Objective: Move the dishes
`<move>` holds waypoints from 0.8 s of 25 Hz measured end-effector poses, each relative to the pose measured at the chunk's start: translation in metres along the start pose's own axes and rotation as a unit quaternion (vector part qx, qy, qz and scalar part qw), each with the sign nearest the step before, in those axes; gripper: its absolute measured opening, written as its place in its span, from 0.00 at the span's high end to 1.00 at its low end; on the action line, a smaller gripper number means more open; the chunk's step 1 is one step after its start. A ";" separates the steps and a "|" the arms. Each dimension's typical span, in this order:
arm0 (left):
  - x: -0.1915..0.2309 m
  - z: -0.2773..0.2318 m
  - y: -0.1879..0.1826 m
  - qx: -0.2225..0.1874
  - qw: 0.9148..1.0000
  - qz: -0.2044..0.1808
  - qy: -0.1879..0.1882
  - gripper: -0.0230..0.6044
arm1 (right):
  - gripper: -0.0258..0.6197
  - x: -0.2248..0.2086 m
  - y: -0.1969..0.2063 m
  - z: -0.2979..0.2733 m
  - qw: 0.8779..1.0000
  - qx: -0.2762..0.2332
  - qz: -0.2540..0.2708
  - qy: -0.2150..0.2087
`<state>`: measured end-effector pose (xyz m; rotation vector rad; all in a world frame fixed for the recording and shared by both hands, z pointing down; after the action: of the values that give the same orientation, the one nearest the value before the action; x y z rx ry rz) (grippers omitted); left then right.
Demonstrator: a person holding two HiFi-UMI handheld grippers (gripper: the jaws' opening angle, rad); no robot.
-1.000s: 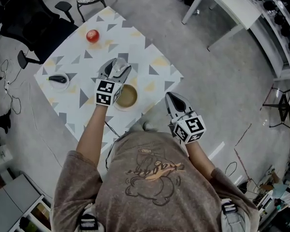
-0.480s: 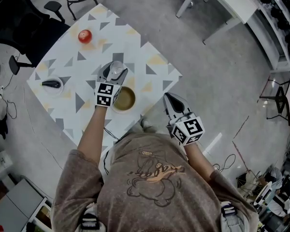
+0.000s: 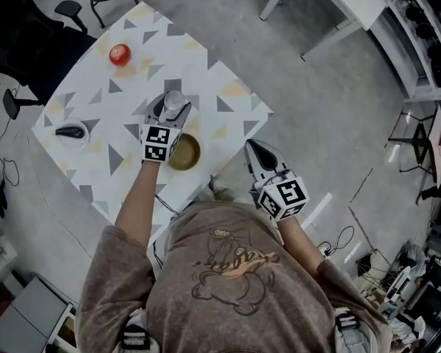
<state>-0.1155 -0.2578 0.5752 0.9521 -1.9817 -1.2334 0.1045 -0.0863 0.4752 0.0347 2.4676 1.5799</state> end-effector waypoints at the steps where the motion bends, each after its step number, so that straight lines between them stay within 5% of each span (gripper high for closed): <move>1: 0.000 -0.001 0.000 0.000 1.000 -0.002 0.001 0.51 | 0.96 0.000 0.000 0.000 1.000 0.001 0.000 0.001; 20: -0.007 0.009 -0.015 -0.017 1.000 -0.011 -0.008 0.51 | 0.96 0.002 -0.005 -0.002 1.000 -0.005 0.004 -0.007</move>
<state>-0.1147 -0.2528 0.5570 0.9527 -1.9613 -1.2851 0.1028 -0.0899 0.4717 0.0540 2.4522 1.5898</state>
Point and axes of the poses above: the fingertips, and each gripper's own axes: z backward along the fingers, x to its left, y out of its underside, the point moved 7 cm from there along z, backward along the fingers, and after that the axes turned 15 degrees about y, right-handed, at the moved point
